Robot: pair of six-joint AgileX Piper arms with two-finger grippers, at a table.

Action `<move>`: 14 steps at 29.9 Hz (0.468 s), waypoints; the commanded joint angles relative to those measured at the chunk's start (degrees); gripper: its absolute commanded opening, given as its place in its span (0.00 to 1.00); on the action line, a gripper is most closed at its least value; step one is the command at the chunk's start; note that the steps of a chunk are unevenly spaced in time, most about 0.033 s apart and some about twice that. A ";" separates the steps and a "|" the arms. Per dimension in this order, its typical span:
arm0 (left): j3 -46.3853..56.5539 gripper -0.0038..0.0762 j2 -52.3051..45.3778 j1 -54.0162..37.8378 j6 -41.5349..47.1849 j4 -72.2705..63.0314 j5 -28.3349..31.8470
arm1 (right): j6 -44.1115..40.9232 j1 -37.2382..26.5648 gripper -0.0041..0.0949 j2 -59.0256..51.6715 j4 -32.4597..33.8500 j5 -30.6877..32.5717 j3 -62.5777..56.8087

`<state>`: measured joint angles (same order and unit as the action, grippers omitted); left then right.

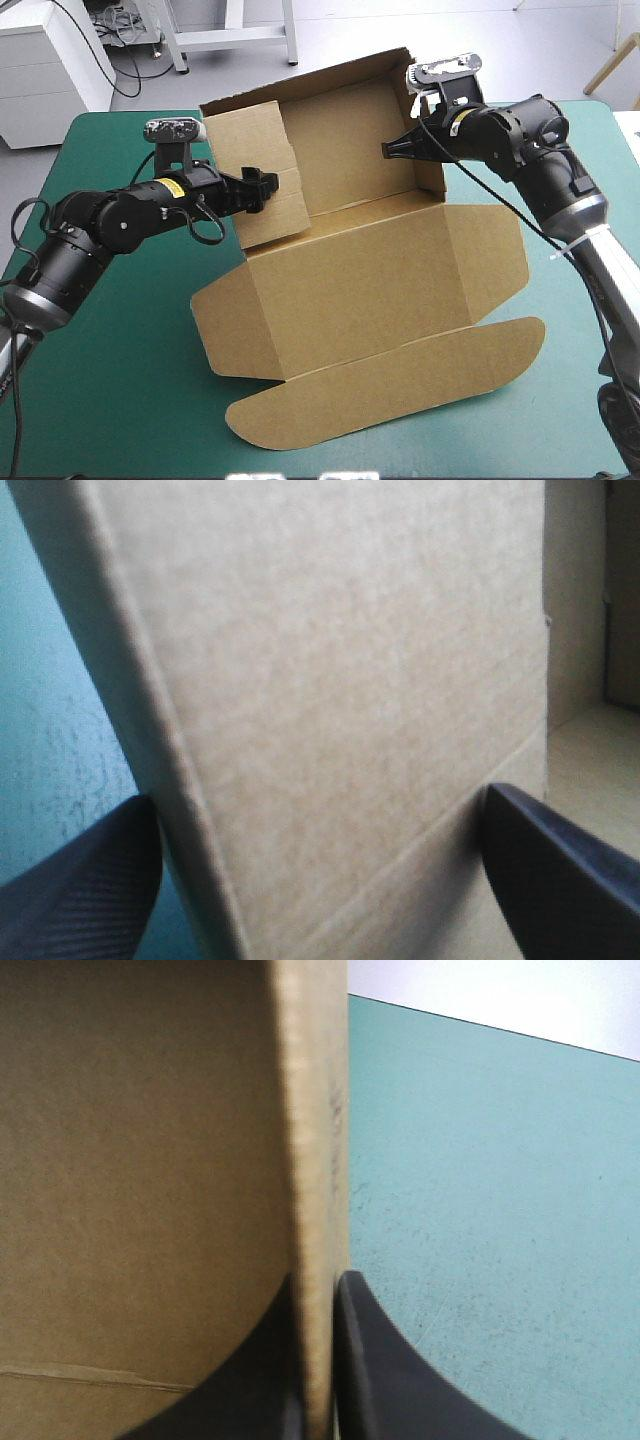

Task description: Fold the box

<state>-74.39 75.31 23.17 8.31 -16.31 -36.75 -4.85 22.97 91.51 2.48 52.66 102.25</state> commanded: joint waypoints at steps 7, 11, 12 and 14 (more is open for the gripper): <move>-1.84 0.75 0.41 1.88 14.53 9.92 7.48 | -0.62 0.21 0.04 -2.60 -2.48 -4.79 1.71; -1.84 0.49 0.41 1.88 14.56 9.92 9.94 | -0.52 0.21 0.04 -2.60 -2.07 -4.64 1.71; -1.84 0.35 0.41 1.88 14.56 10.18 10.65 | -0.40 0.21 0.04 -2.60 -2.07 -4.52 1.71; -2.02 0.15 0.41 1.88 14.56 11.18 11.14 | -0.19 0.21 0.04 -2.60 -1.98 -4.02 1.71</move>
<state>-74.39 77.42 24.51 22.21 -4.44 -32.13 -5.08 22.96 91.51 2.79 52.37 102.25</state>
